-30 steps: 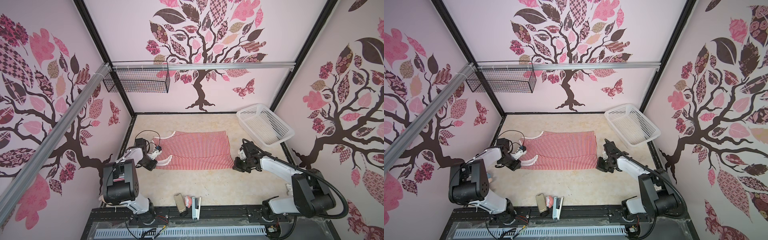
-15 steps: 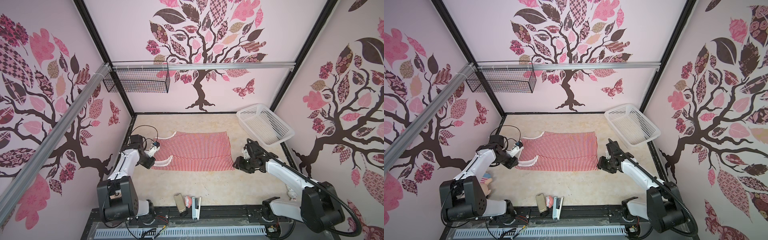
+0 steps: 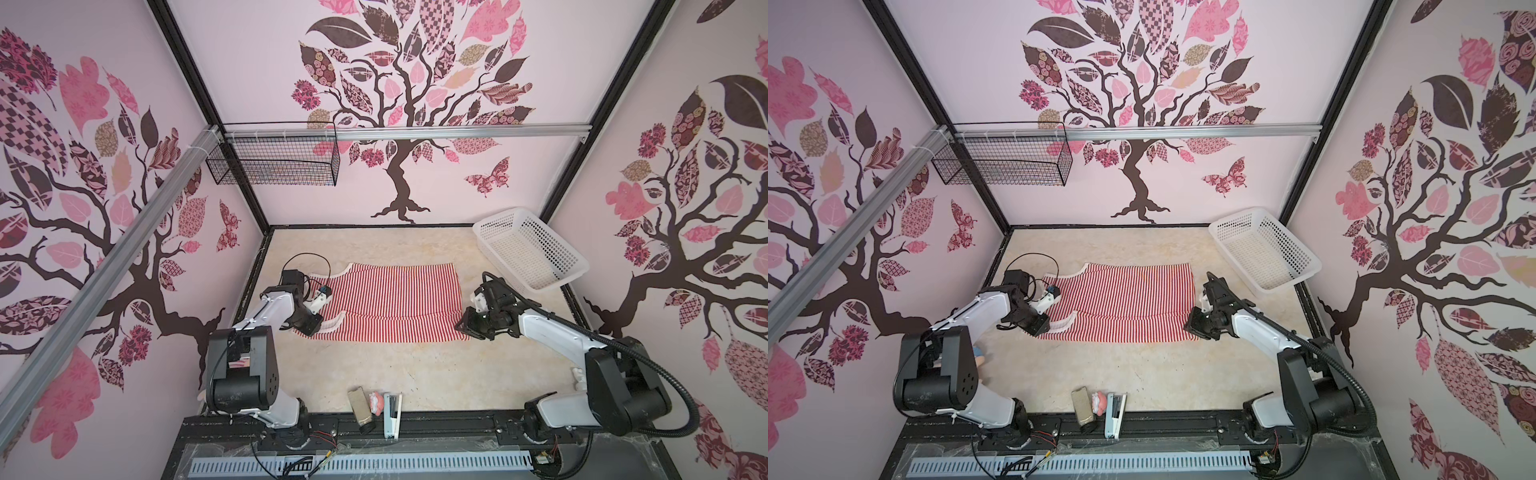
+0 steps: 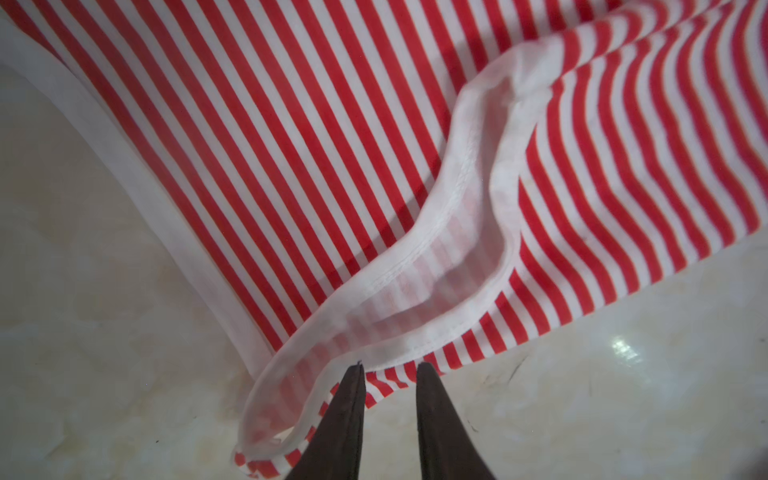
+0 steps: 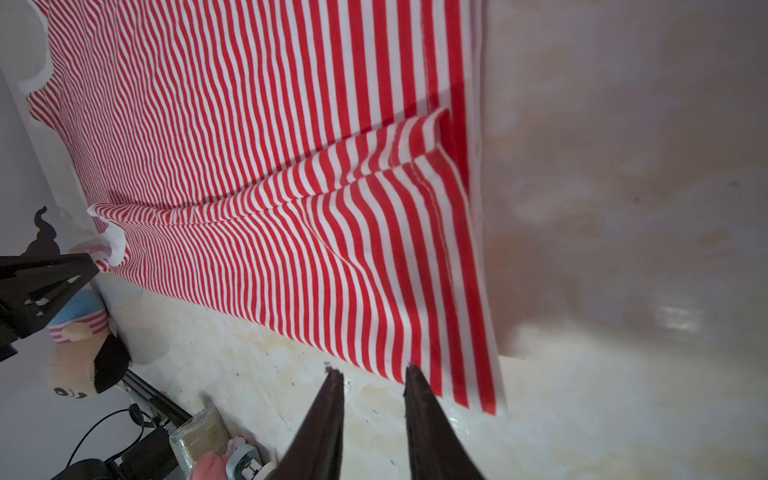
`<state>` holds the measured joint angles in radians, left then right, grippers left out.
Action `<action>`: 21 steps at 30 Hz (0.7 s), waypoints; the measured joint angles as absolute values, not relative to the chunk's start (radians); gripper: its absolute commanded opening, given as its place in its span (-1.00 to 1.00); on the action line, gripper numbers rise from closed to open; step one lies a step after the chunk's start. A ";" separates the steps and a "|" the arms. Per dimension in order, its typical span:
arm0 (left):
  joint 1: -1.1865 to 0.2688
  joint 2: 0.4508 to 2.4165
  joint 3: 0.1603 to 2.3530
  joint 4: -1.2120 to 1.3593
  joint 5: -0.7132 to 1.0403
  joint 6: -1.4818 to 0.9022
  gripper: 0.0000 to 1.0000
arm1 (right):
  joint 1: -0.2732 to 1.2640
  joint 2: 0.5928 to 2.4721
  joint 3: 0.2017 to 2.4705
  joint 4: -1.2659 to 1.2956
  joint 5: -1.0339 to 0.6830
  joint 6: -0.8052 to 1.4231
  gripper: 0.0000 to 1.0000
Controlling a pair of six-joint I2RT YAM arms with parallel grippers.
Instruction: Fold and stack the tank tops
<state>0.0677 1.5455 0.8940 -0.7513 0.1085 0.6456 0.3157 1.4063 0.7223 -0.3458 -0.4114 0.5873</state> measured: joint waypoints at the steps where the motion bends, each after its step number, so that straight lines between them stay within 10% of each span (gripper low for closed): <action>1: 0.067 1.548 0.878 -0.740 0.093 0.645 -0.48 | 0.318 1.416 0.717 -0.331 -0.417 0.590 -0.32; 21: 0.064 1.518 0.784 -0.647 0.010 0.655 -0.77 | 0.321 1.335 0.547 -0.255 -0.403 0.646 0.00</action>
<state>0.0643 1.5177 0.7837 -0.6472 0.0101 0.6548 0.3206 1.3354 0.5468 -0.2550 -0.4030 0.6456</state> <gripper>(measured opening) 0.130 0.496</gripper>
